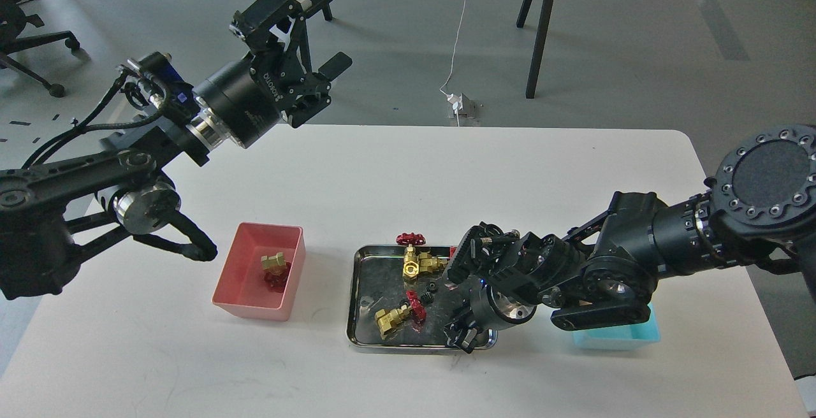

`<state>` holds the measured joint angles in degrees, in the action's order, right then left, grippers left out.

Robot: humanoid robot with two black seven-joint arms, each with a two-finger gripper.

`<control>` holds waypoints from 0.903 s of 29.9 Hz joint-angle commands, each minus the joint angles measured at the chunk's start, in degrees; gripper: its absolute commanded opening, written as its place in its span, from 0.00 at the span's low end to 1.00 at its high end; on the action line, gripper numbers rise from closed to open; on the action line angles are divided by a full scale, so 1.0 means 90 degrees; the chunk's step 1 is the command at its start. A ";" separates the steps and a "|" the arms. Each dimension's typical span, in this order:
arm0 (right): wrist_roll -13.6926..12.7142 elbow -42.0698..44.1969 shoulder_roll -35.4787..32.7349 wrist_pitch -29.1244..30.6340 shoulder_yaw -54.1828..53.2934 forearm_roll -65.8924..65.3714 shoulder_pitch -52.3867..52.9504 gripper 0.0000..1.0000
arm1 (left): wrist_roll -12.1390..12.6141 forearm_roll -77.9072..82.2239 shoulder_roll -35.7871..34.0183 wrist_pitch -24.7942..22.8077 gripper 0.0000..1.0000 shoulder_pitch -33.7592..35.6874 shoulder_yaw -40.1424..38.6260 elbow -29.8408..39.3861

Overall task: Place valve in pink box and gear in blue box
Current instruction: 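Lift the black gear and carry it over the blue box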

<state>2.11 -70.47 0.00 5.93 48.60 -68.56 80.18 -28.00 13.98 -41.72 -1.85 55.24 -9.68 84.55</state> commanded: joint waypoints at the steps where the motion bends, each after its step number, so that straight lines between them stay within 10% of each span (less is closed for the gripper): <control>1: 0.0000 -0.0011 0.0000 0.0005 0.0001 0.0001 0.0007 0.22 | 0.0000 -0.0001 0.0007 0.0000 0.99 -0.0073 0.0001 -0.0010; 14: 0.0020 -0.0723 0.0000 0.0005 -0.0126 0.0030 0.0768 0.17 | 0.0000 -0.0001 0.0143 0.0000 0.99 -0.0093 0.0001 -0.0010; 27: 0.0020 -0.1545 -0.4070 0.0034 -0.0107 -0.0292 0.0945 0.17 | 0.0000 -0.0001 0.0407 -0.0019 0.99 -0.0210 0.0001 -0.0107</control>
<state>2.28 -84.11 -30.17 6.24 47.74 -69.96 89.54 -28.00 13.98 -38.19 -1.90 53.88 -9.66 83.58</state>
